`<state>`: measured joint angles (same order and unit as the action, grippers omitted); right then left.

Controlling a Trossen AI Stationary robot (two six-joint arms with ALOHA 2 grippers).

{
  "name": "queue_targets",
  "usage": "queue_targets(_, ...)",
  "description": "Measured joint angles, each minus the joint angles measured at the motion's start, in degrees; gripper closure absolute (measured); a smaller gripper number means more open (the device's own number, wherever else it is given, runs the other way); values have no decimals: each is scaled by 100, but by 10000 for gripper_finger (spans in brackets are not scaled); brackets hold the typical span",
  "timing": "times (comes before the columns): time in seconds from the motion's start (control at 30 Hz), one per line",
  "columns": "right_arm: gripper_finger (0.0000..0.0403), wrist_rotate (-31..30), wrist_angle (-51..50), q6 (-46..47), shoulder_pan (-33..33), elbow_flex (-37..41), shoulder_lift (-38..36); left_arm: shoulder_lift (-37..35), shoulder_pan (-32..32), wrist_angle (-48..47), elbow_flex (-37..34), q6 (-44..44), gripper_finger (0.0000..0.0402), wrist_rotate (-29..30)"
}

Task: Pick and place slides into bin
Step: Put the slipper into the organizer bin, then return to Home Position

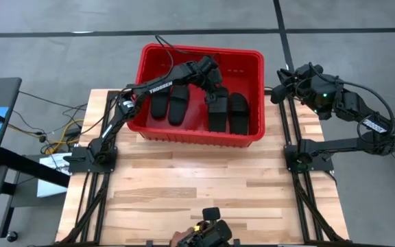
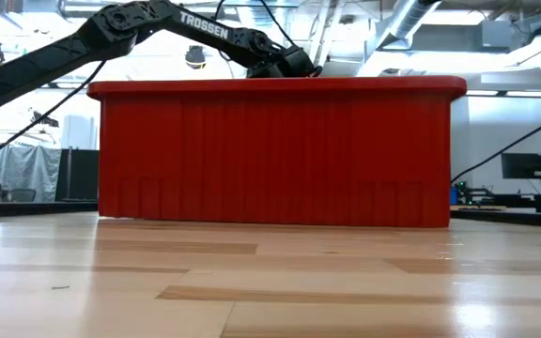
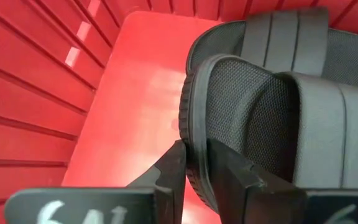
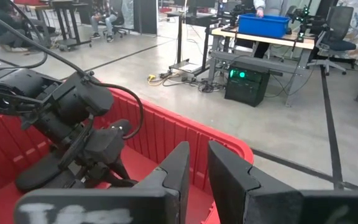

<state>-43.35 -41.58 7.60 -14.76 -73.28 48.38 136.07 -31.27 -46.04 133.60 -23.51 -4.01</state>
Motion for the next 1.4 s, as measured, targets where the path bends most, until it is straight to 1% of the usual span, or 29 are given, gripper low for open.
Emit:
queue_targets(0.43, 351, 0, 0, 0, 0, 0, 0, 0, -2, -52, 0, -223, 339, 51)
queue_targets(0.53, 351, 0, 0, 0, 0, 0, 0, 0, -2, -19, 0, -231, 319, 93)
queue_targets(0.77, 351, 0, 0, 2, 0, 0, 0, 0, -2, 77, 0, -232, 249, 279)
queue_targets(0.9, 351, 0, 0, 2, 0, 0, 0, 0, -2, 72, 0, -233, 226, 336)
queue_targets(1.1, 351, 0, 0, 1, 0, 0, 0, -3, -2, 48, 0, -279, 219, 326)
queue_targets(1.23, 351, 2, 0, 0, 0, 0, 0, -134, -34, -121, 109, -269, 219, 168)
queue_targets(1.4, 351, 0, -2, -49, -2, -2, 0, -710, -131, 47, 100, -190, 219, -79)
